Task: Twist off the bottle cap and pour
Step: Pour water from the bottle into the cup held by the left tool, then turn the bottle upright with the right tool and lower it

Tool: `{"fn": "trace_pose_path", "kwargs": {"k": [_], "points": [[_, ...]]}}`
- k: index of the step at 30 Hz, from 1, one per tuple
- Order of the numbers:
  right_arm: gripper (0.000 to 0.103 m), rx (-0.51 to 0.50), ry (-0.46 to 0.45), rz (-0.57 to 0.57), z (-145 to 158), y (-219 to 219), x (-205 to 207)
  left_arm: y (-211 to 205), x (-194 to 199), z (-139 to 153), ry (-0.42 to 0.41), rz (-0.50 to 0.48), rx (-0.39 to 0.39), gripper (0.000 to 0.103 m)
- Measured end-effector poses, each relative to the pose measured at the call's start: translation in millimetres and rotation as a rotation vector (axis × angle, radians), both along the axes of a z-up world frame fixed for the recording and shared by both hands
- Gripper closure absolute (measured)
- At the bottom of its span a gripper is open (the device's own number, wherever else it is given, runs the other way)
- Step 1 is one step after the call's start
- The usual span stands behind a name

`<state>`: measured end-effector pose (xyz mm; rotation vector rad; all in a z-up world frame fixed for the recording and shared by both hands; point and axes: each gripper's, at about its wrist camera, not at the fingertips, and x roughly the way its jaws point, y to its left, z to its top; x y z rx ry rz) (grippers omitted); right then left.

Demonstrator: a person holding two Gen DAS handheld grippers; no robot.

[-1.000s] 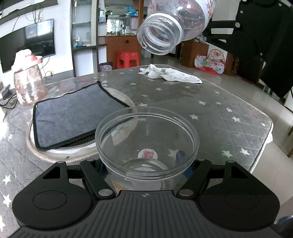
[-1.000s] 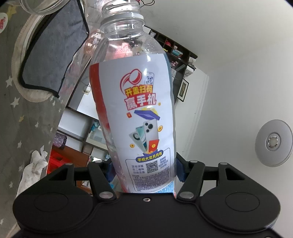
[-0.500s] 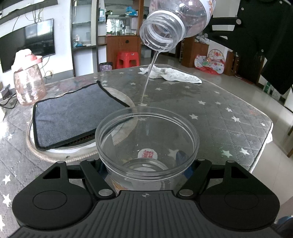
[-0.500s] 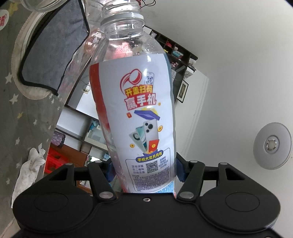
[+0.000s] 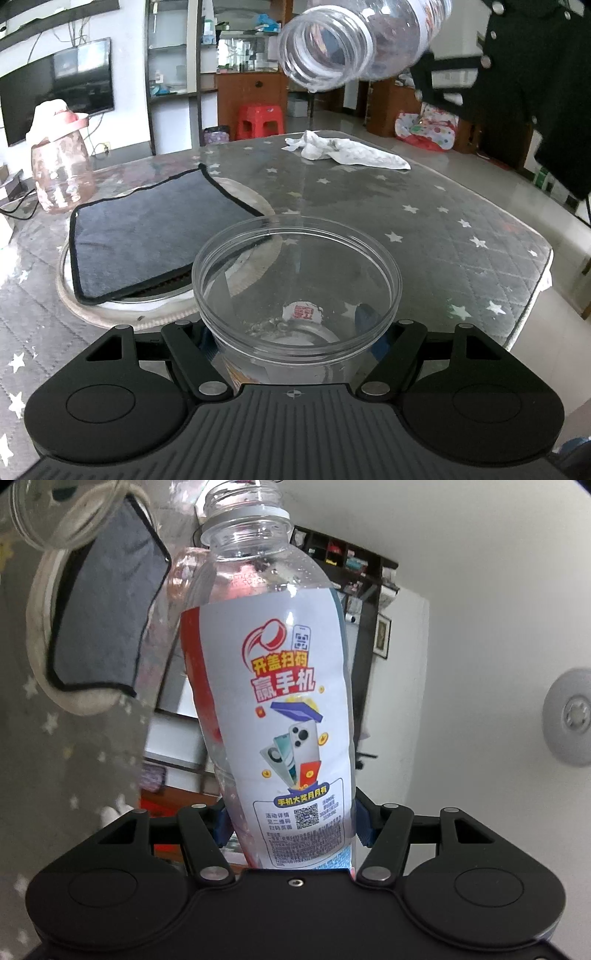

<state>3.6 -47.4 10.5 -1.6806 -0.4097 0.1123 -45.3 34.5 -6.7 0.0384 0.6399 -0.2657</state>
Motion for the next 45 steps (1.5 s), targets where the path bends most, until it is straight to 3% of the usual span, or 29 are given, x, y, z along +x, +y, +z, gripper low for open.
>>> {"fn": "trace_pose_path", "kwargs": {"k": [15,21,35,41,45], "points": [[0.039,0.242,0.26,-0.066,-7.9,2.3,-5.9,9.0,5.6,8.2,-0.006,0.028,0.003,0.028],[0.039,0.394,0.393,-0.098,-10.4,0.0,-2.0,12.0,10.1,11.2,-0.01,0.039,0.013,0.028],[0.039,0.685,0.597,-0.162,-6.6,-5.4,22.3,24.2,33.5,19.9,-0.027,0.087,0.057,0.028],[0.039,0.874,0.752,-0.166,4.8,-13.0,34.8,31.2,49.8,24.1,-0.035,0.111,0.077,0.028],[0.039,1.057,0.89,-0.16,16.5,-27.7,48.5,35.8,64.9,29.3,-0.046,0.13,0.081,0.028]]}}
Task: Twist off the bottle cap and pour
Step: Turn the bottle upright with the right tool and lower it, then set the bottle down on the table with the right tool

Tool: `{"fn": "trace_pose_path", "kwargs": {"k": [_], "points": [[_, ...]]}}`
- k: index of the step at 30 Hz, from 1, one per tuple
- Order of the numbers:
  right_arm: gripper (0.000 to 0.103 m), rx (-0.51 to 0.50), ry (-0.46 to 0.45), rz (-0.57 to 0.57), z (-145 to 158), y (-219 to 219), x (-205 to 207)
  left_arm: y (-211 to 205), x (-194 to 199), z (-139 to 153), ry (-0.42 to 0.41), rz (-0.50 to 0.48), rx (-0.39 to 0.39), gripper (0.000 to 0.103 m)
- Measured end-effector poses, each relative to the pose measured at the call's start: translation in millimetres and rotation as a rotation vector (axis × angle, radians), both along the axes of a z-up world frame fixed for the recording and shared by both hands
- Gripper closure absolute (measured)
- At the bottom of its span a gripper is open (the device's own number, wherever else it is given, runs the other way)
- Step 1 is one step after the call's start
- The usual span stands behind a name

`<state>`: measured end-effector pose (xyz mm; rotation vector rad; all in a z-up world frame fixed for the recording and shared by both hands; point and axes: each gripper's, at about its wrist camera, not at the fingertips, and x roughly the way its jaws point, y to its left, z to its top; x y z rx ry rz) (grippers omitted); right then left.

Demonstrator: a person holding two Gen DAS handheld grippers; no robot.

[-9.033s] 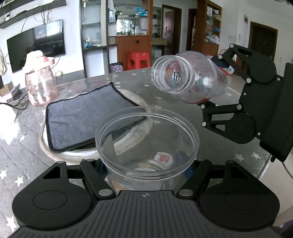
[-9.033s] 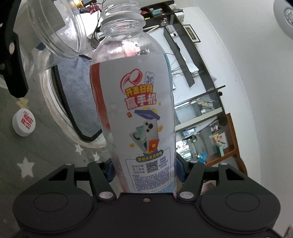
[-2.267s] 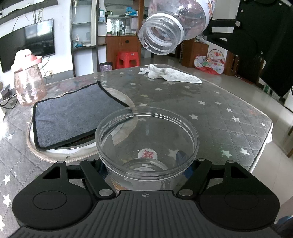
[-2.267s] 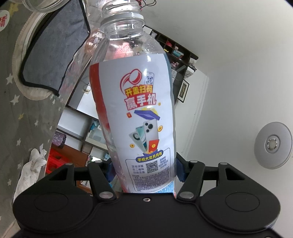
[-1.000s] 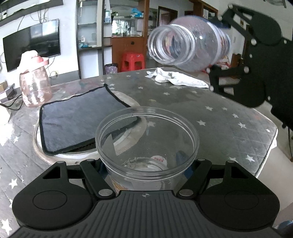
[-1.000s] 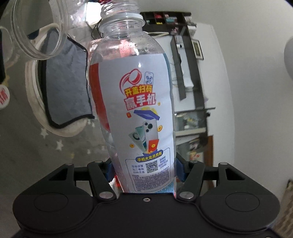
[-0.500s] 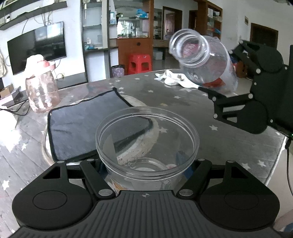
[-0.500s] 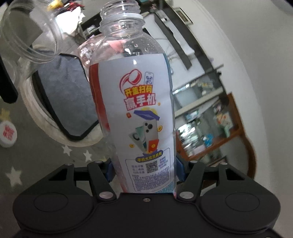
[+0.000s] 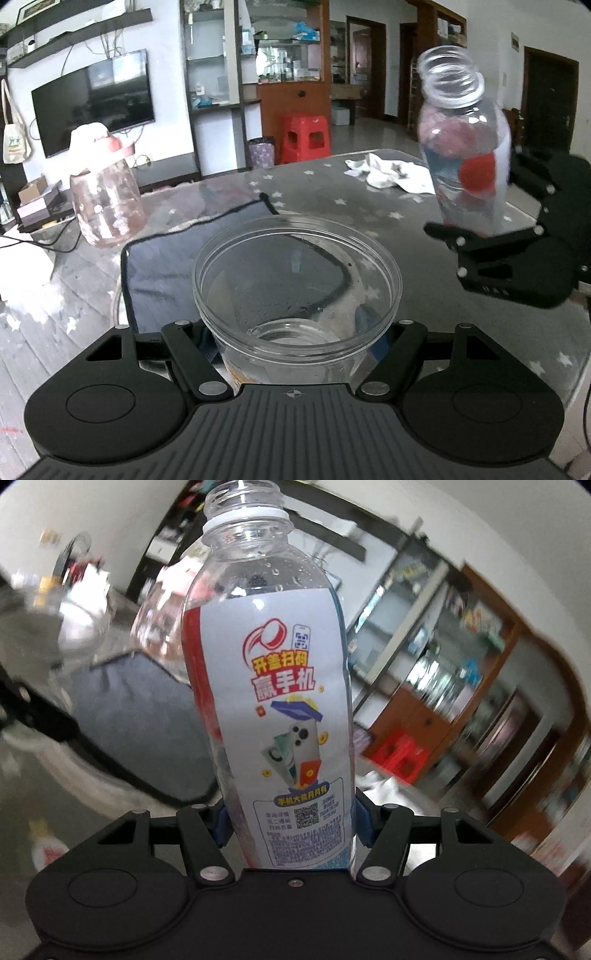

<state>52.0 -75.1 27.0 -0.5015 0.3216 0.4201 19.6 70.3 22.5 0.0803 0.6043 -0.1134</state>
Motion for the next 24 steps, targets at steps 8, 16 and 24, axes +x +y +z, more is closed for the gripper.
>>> {"fn": "trace_pose_path", "kwargs": {"k": [8,16,24], "points": [[0.039,0.276,0.147,-0.025,16.1,-31.7,25.8,3.6,37.2,2.3,-0.01,0.02,0.011,0.028],[0.039,0.378,0.203,-0.044,17.1,-40.2,41.0,5.8,74.1,-5.9,0.006,0.029,0.007,0.028],[0.039,0.455,0.254,-0.063,16.2,-43.4,57.3,5.4,108.2,-15.1,0.025,0.037,0.005,0.028]]}}
